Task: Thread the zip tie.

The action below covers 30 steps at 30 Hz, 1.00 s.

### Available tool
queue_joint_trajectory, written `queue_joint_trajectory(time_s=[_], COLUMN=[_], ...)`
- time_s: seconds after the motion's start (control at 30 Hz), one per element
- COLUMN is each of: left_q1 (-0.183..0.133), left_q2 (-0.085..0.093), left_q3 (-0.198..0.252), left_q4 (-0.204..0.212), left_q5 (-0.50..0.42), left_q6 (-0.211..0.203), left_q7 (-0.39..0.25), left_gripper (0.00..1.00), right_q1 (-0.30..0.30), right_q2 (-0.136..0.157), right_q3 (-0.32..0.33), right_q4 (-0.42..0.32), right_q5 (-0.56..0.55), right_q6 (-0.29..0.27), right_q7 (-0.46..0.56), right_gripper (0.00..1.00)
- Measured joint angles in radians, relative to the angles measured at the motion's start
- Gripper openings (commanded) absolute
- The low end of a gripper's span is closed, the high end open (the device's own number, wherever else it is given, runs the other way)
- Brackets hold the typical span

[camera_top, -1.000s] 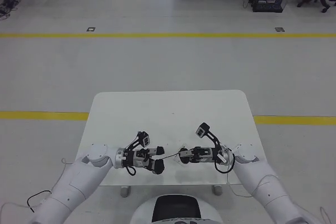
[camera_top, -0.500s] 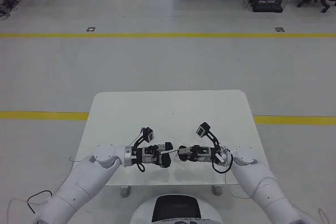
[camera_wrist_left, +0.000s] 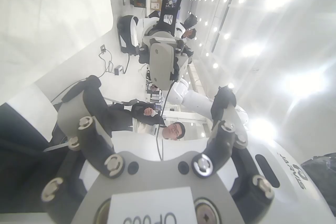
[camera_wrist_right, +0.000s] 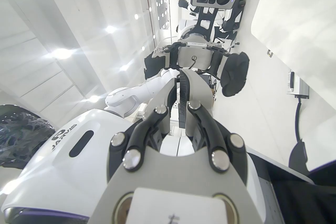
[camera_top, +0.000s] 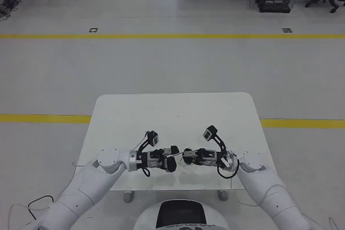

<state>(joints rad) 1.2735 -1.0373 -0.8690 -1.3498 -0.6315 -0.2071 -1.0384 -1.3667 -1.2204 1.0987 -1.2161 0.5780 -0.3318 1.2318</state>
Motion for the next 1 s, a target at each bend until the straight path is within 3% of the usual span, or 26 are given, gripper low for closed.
queue_joint_trajectory(time_s=[1.0], left_q1=[-0.004], left_q2=[0.002], left_q3=[0.009], left_q4=[0.008], left_q5=[-0.016], left_q6=[0.000], left_q7=[0.004], left_gripper=[1.00], right_q1=[-0.001], right_q2=[0.008], right_q3=[-0.019], right_q4=[-0.010], right_q5=[0.000], right_q6=[-0.008], right_q7=[-0.023], right_gripper=[0.00])
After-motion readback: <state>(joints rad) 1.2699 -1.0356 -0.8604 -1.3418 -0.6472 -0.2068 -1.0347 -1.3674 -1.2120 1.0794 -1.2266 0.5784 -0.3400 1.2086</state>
